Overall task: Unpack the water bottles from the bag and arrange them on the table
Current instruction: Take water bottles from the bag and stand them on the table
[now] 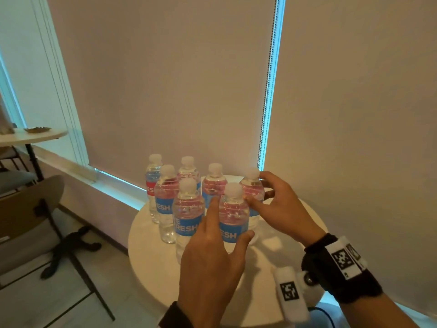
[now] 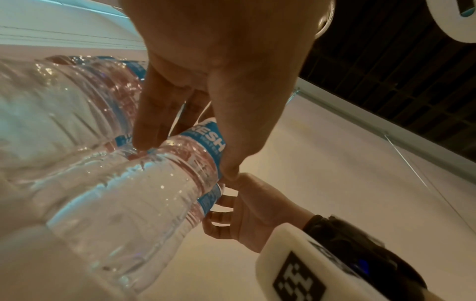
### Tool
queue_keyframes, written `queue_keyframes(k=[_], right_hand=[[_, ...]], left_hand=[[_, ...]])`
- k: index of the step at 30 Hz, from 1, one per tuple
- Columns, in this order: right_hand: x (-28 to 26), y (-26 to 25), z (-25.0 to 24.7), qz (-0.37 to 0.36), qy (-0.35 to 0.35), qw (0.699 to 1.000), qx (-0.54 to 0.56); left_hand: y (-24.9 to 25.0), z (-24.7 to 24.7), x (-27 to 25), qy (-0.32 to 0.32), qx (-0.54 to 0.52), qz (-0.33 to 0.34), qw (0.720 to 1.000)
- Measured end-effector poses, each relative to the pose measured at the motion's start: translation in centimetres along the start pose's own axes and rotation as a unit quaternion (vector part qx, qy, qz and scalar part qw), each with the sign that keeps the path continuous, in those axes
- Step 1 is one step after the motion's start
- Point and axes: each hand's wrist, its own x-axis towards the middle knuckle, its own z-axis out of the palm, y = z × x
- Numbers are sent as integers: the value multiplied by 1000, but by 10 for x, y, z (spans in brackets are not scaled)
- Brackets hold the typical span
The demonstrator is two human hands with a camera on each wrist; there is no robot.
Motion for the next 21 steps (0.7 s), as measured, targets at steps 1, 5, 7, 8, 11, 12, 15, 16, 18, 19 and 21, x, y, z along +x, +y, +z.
queue_keyframes(k=[1,5,7,8,11,12,15,16,18,19,21], right_hand=[[-1,0,0,4,0,1000,0],[-8,-2,-6,33,10,999,2],[-17,-1,-12,50,28,998,-8],[-24,0,-18,54,40,998,-11],[-56,6,-43,63,94,993,19],[-74,10,-55,71,117,990,31],[-122,27,-81,87,203,975,35],[-140,38,-90,99,236,966,23],[-180,62,-104,141,293,946,-1],[-201,75,-111,173,313,934,-9],[-241,99,-119,245,331,911,-20]], left_hand=[[-1,1,-1,3,4,2,1000],[-7,-1,-6,3,0,-8,1000],[-7,-6,-11,21,-11,-9,1000],[-7,-9,-14,36,-17,-4,999],[2,-19,-27,97,-42,34,994],[8,-17,-35,102,-66,41,992],[18,-4,-64,43,-123,74,989],[21,7,-75,3,-130,95,987],[22,37,-99,-90,-146,129,977],[22,56,-111,-145,-150,141,968],[22,95,-132,-272,-158,133,940]])
